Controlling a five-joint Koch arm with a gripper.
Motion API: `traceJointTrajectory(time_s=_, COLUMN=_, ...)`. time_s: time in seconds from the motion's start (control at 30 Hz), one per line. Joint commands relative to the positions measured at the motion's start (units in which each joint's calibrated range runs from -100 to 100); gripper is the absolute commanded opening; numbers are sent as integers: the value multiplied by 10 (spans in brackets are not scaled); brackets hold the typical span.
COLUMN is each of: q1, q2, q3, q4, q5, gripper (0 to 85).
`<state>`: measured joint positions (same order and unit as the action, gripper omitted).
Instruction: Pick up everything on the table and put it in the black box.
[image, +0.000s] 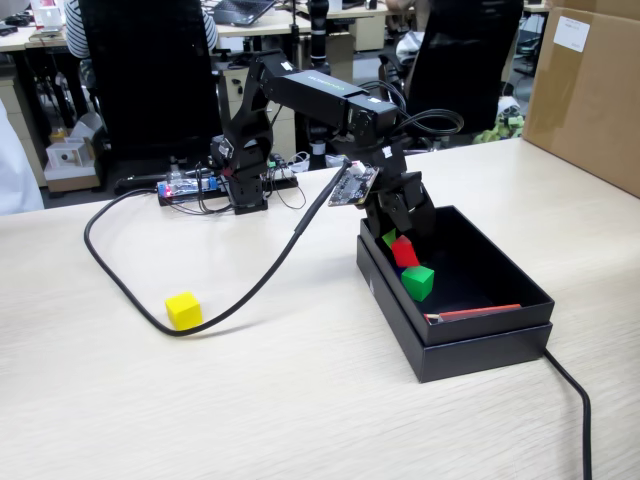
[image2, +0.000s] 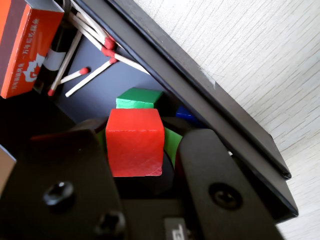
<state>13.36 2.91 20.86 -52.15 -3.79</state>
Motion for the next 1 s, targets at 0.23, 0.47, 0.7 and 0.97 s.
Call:
traceJointTrajectory(time_s=0.23, q1=-9, q2=-61, q3=4, q4=0, q5=0, gripper=420)
traceJointTrajectory(time_s=0.47, q1=-47, q2=-257, q3=-16, q4=0, q5=-1, gripper=428)
traceJointTrajectory(time_s=0.7, q1=-142, q2=-360, q3=-122, q4=-5, q5=-27, gripper=465)
traceJointTrajectory(time_s=0.97, q1=-239, q2=-344, q3=-221, q4=-5, q5=-78, gripper=467)
